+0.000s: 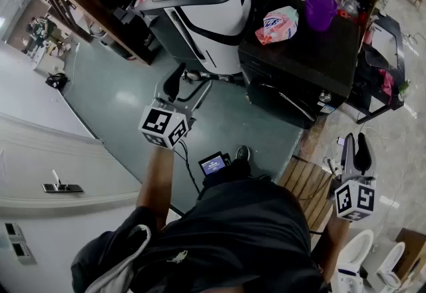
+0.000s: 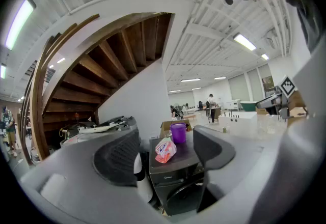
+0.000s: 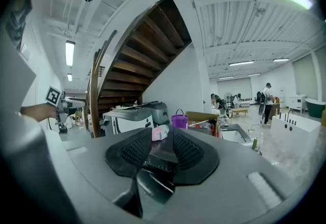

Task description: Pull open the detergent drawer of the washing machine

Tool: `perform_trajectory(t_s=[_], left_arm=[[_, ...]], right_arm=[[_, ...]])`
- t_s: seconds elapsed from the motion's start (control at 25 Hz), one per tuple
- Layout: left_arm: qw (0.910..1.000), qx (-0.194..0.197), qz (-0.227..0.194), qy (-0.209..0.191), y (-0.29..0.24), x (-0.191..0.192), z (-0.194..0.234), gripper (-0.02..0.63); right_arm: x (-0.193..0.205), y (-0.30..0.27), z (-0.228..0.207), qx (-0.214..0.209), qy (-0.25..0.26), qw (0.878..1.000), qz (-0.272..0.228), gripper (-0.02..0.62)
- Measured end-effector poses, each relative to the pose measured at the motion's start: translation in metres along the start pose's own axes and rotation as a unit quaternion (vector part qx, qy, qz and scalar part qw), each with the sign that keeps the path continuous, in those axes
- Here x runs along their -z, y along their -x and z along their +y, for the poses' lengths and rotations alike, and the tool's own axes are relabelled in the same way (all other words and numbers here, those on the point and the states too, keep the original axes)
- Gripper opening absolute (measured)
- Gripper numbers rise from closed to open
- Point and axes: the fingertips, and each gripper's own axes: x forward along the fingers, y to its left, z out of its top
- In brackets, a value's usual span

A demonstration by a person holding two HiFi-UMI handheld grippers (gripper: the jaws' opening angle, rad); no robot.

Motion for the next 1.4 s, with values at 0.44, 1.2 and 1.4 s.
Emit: perform_trajectory(t_s=[0.44, 1.2, 1.4], left_arm=[[0.9998, -0.015, 0.007, 0.01, 0.02, 0.013, 0.02, 0.387], [0.9986, -0.017, -0.007, 0.051, 0.023, 0.051, 0.16, 0.385], [0.9981, -0.007, -0.01, 0.06, 0.018, 0.065, 0.193, 0.385]], right_arm=[[0.003, -0.016, 0.019, -0.013, -0.004, 1.0, 0.006, 0.132], [-0.013, -0.095, 0.142, -0.024, -0.018, 0.999, 0.011, 0.137], [-0.016, -0.114, 0.169, -0.014, -0.01, 1.0, 0.012, 0.137]])
